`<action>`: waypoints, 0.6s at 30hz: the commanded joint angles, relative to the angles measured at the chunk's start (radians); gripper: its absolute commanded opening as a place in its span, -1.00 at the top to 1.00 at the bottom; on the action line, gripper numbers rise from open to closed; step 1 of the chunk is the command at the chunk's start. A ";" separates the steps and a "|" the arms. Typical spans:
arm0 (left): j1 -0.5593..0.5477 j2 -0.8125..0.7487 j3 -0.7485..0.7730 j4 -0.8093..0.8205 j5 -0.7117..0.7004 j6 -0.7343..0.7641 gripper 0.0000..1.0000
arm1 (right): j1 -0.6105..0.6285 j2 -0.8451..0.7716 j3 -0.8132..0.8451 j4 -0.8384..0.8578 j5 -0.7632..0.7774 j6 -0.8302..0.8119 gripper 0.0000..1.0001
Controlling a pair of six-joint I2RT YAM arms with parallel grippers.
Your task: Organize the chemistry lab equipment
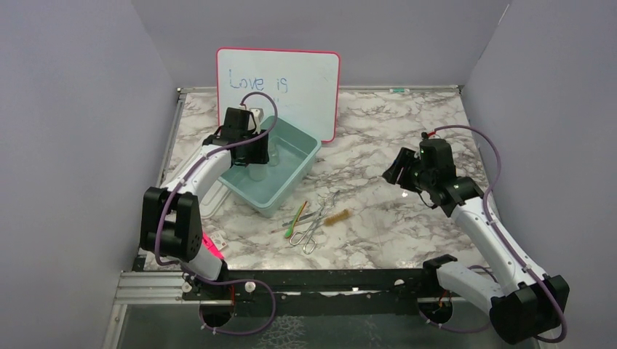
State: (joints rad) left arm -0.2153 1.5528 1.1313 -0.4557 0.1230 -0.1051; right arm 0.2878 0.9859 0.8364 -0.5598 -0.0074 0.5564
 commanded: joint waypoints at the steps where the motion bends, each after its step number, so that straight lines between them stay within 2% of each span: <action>1: 0.007 0.033 0.003 0.035 -0.064 -0.043 -0.09 | -0.004 0.002 0.006 0.026 -0.018 -0.019 -0.19; 11: 0.006 -0.038 0.028 -0.012 -0.090 -0.064 -0.48 | -0.003 -0.025 0.029 0.006 -0.004 -0.025 -0.19; 14: 0.006 -0.064 0.056 -0.050 -0.105 -0.061 -0.69 | -0.004 -0.033 0.032 0.002 -0.005 -0.026 -0.19; 18: 0.007 -0.097 0.086 -0.094 -0.111 -0.061 -0.76 | -0.004 -0.039 0.033 -0.002 -0.004 -0.025 -0.19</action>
State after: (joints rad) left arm -0.2161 1.5204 1.1572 -0.5049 0.0540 -0.1612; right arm 0.2878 0.9699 0.8406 -0.5621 -0.0090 0.5480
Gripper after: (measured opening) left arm 0.869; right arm 0.594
